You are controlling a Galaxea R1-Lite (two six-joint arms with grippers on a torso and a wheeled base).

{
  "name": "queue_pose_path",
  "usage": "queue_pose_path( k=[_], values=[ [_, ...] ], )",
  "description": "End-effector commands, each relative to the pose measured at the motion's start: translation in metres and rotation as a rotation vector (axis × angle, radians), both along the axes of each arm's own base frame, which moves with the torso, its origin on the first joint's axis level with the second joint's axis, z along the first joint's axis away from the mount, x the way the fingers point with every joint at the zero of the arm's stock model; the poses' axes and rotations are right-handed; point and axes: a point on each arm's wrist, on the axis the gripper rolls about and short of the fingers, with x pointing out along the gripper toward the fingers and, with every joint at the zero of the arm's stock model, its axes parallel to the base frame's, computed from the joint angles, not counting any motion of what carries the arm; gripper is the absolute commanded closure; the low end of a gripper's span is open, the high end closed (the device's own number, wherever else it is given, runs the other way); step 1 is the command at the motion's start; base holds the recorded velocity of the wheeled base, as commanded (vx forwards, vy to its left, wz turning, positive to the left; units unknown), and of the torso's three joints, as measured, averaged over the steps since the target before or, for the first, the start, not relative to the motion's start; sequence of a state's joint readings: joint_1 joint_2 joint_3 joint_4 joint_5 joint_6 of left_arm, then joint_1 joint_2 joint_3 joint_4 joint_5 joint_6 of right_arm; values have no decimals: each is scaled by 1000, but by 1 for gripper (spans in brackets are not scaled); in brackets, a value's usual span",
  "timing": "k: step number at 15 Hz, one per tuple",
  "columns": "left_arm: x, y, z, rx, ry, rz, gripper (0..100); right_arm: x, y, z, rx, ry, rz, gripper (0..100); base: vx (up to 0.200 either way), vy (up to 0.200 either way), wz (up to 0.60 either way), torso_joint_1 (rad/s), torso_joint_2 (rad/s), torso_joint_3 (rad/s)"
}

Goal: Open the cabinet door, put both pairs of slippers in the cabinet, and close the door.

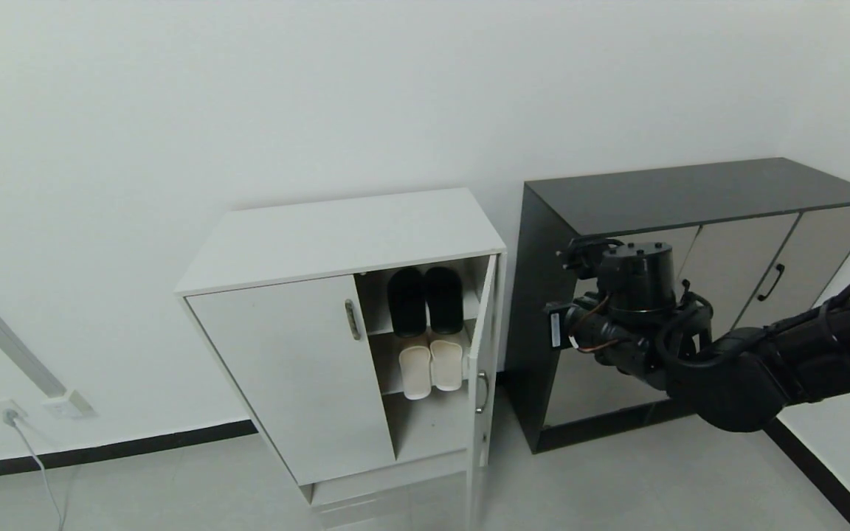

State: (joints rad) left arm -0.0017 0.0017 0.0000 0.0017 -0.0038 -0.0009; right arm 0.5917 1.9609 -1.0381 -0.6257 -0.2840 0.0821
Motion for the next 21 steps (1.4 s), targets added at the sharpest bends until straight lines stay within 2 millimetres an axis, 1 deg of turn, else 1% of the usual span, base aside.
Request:
queue_pose_path(
  k=[1, 4, 10, 13, 16, 19, 21],
  values=[
    [0, 0, 0, -1, 0, -1, 100, -8, 0, -1, -3, 4, 15, 100, 0, 0, 0, 0, 0, 0],
    [0, 0, 0, -1, 0, -1, 100, -16, 6, -7, -9, 13, 39, 100, 0, 0, 0, 0, 0, 0],
    [0, 0, 0, -1, -2, -1, 100, -23, 9, -12, 2, 30, 107, 100, 0, 0, 600, 1, 4, 0],
    [0, 0, 0, -1, 0, -1, 100, -27, 7, -21, 21, 26, 173, 100, 0, 0, 0, 0, 0, 0],
    [0, 0, 0, -1, -2, -1, 100, -39, 4, -40, 15, 67, 242, 100, 0, 0, 0, 0, 0, 0],
    [0, 0, 0, -2, -2, -2, 100, -56, 1, -69, 2, 86, 333, 100, 0, 0, 0, 0, 0, 0],
    [0, 0, 0, -2, -2, -2, 100, -60, 4, -85, -1, 87, 348, 100, 0, 0, 0, 0, 0, 0]
  ],
)
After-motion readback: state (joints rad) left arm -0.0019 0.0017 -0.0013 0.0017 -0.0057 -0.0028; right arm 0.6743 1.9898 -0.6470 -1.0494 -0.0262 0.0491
